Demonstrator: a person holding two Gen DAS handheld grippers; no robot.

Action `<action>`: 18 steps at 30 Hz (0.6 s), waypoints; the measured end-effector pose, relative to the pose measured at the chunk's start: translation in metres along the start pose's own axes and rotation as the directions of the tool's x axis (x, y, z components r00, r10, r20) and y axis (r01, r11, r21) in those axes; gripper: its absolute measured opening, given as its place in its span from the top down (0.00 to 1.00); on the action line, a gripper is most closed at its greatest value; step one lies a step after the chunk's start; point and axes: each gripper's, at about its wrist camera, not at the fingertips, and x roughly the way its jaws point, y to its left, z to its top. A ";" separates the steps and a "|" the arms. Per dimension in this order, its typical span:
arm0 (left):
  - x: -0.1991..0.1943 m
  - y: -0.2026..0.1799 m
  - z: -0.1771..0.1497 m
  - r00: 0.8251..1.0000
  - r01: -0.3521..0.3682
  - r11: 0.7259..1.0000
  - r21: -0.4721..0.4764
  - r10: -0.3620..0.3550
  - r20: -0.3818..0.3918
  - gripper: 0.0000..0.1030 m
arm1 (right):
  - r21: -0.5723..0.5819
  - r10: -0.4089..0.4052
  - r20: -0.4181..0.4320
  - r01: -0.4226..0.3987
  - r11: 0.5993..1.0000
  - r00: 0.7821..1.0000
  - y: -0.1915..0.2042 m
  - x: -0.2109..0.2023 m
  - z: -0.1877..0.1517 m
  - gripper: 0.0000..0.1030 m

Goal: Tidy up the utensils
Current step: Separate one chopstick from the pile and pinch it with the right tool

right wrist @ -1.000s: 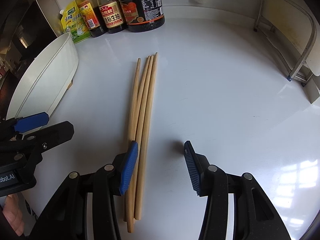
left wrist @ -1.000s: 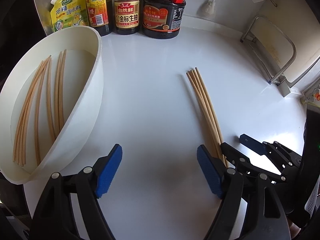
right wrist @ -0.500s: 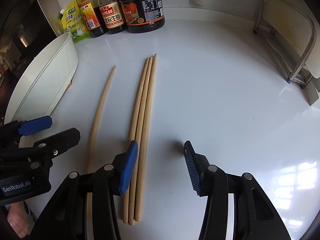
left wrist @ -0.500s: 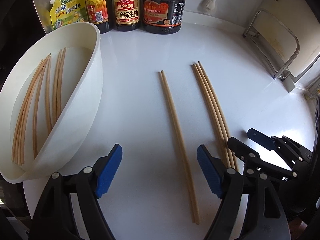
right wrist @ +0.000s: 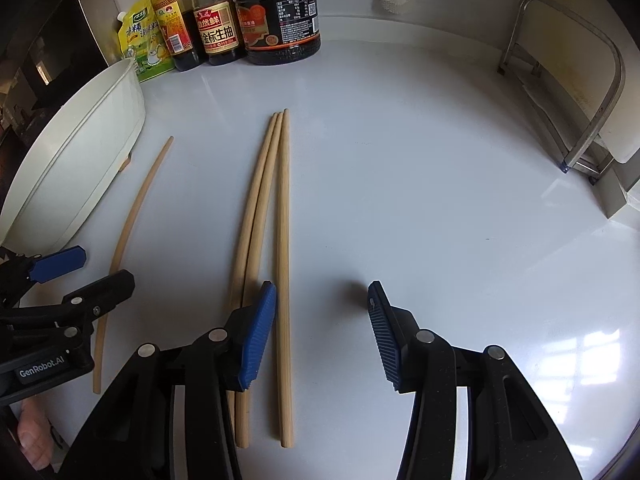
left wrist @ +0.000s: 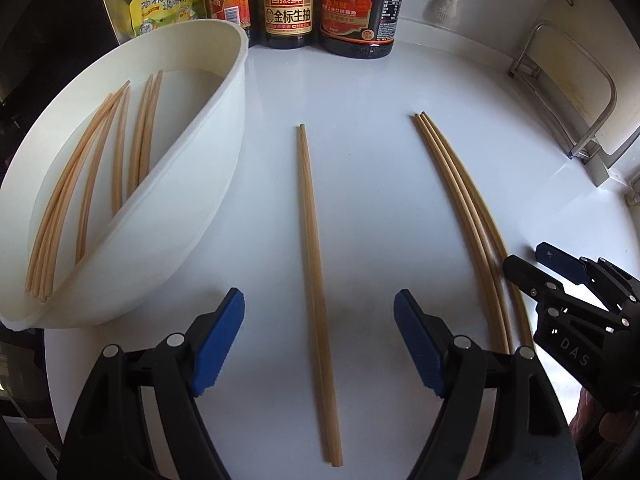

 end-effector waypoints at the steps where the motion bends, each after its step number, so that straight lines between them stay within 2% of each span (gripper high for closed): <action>1: -0.001 0.002 -0.001 1.000 -0.004 1.000 -0.007 0.004 0.006 0.26 | 0.002 -0.006 0.002 0.006 1.000 1.000 -0.002 0.000 0.000 0.55; 5: -0.004 0.012 -0.004 0.999 -0.035 0.999 -0.042 0.036 0.029 0.26 | 0.009 -0.017 0.012 0.016 1.000 1.000 -0.007 0.001 0.000 0.55; 18: -0.010 0.035 -0.012 0.983 -0.158 0.982 -0.102 0.166 0.073 0.26 | -0.084 -0.003 0.040 0.006 0.996 0.999 0.003 0.007 0.008 0.57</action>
